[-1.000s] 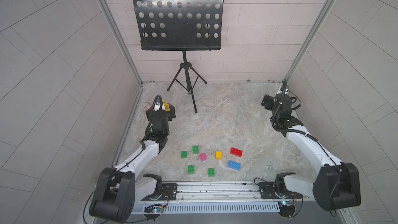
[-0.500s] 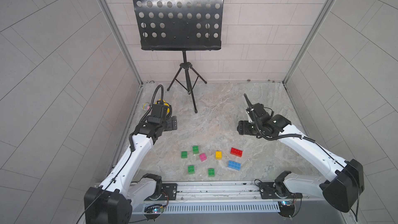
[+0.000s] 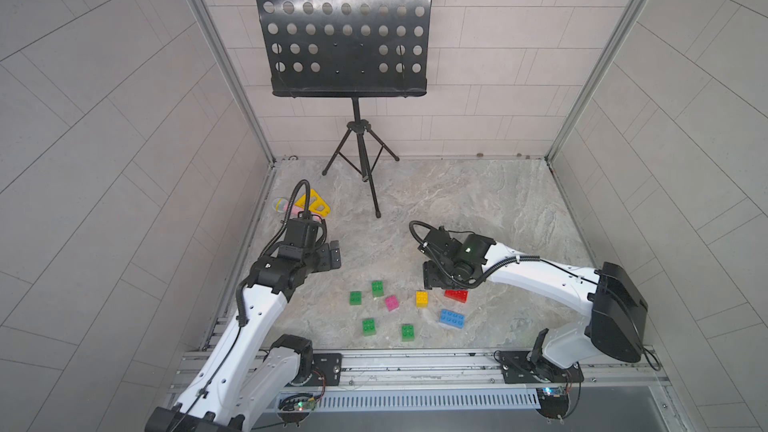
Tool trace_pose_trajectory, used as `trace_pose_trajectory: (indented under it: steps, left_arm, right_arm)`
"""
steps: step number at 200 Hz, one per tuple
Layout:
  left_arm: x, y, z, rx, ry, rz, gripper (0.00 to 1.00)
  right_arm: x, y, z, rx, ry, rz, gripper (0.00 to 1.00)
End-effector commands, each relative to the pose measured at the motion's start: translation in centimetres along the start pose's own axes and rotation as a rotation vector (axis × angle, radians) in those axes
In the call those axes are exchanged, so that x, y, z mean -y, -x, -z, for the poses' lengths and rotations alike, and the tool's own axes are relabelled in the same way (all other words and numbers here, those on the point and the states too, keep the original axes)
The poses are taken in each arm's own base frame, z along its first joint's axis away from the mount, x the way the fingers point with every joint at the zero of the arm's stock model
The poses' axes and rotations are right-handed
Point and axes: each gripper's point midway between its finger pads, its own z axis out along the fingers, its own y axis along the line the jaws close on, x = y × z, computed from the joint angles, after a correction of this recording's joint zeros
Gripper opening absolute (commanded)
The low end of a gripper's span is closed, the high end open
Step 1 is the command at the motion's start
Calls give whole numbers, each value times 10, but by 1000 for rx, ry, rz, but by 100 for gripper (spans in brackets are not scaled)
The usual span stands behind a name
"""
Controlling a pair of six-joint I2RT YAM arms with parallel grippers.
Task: Assemble the letter r with lego
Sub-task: Pick up the lego brick from the center of the board.
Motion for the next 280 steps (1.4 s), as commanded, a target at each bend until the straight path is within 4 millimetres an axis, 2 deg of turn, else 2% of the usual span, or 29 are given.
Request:
trace_pose_trajectory:
  steps: [1, 46, 107, 170, 246, 280]
  left_arm:
    - [4, -6, -3, 6, -15, -15, 100]
    - [8, -9, -10, 7, -29, -42, 100]
    - [10, -12, -17, -26, -31, -55, 100]
    - [12, -12, -17, -21, -43, -53, 100]
    - [18, -14, -17, -26, -50, -78, 100]
    - [19, -14, -17, -25, -52, -83, 100]
  right_arm:
    - [-5, -2, -8, 0, -41, -22, 73]
    - [-21, -16, -28, -39, -92, 5, 74]
    - [-21, -21, -39, -36, -130, 0, 69]
    - [-19, -24, -52, -43, -140, -4, 53]
    - [-14, -31, -65, -80, -176, 18, 50]
    - [-16, -32, -67, -71, -165, 8, 35]
